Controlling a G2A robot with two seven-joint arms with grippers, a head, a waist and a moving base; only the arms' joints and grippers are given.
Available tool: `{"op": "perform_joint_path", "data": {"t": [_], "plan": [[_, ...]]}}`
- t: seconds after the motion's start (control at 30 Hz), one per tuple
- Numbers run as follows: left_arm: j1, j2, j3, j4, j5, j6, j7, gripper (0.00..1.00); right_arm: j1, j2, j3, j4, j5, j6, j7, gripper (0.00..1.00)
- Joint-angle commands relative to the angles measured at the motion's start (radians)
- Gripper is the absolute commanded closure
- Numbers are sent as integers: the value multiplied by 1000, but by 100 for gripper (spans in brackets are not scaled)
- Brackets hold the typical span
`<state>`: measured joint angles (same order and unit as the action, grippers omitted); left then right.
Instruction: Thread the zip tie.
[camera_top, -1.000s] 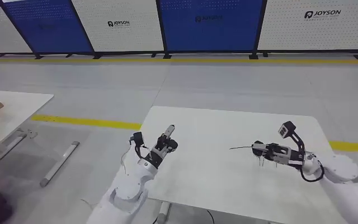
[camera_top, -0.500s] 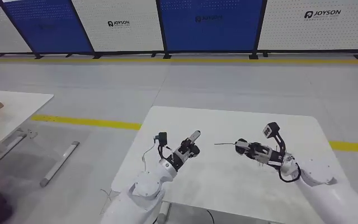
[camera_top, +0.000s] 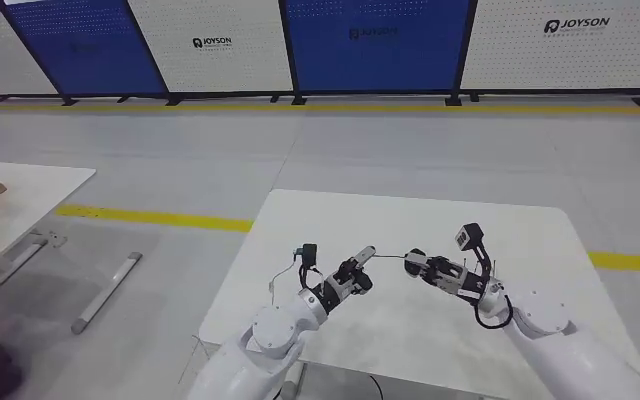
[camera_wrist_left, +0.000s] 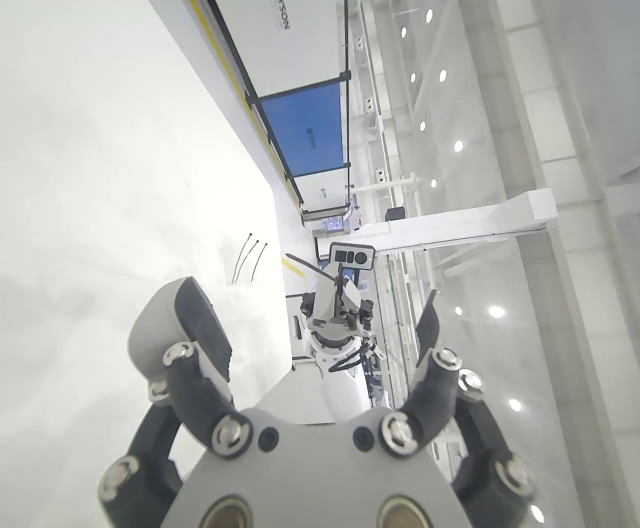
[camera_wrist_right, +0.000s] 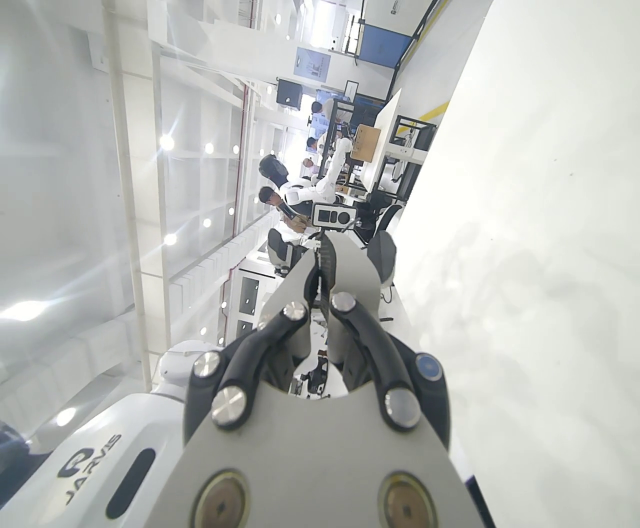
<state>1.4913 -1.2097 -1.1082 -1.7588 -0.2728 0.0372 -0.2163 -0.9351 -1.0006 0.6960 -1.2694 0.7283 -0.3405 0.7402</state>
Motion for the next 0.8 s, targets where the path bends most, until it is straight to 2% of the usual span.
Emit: {"op": "perform_joint_path", "data": {"t": [0.0, 0.07, 0.33, 0.4, 0.6, 0.77], "plan": [[-27, -8, 25, 22, -26, -5, 15, 0, 10, -19, -19, 12, -14, 1, -12, 100], [-41, -13, 33, 33, -36, -15, 40, 0, 13, -24, -24, 17, -14, 1, -11, 100], [-41, -13, 33, 33, -36, -15, 40, 0, 13, -24, -24, 17, -14, 1, -11, 100], [-41, -15, 33, 37, -53, -25, 59, 0, 13, -24, -24, 17, -14, 1, -11, 100], [-88, -30, 63, 87, -95, -41, 87, 0, 13, -24, -24, 17, -14, 1, -11, 100], [-88, -30, 63, 87, -95, -41, 87, 0, 13, -24, -24, 17, -14, 1, -11, 100]]}}
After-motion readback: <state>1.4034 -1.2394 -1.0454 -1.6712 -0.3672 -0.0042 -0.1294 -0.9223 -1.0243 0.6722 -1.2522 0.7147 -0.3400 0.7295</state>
